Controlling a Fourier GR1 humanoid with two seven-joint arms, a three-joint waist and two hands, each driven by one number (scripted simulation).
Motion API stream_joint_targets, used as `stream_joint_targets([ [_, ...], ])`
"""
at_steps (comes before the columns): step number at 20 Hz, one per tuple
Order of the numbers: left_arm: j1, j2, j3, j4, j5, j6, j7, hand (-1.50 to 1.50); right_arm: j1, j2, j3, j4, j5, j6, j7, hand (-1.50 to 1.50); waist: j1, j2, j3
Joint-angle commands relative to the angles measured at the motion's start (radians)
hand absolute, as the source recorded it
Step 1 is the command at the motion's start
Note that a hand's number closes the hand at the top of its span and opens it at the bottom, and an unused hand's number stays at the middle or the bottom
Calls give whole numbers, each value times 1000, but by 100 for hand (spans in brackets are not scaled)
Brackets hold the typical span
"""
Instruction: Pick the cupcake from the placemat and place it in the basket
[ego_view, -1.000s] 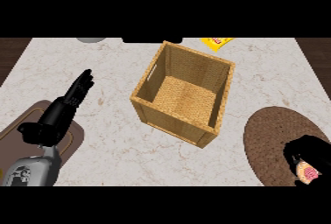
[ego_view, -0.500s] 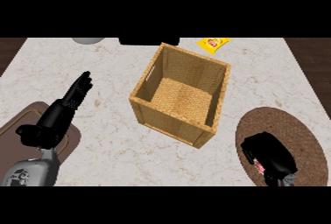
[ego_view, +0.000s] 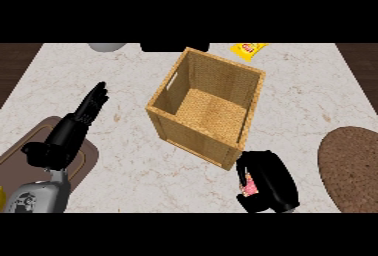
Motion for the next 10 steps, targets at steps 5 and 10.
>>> stream_joint_targets([
  [5, -21, 5, 7, 4, -3, 6, 15, 0, 0, 39, 305, -219, -195, -321, 309, 150, 1, -3, 6],
  [10, -11, 10, 4, 12, -2, -5, 10, 0, -29, 39, 478, -290, -110, -467, 575, 150, -2, 2, -4],
])
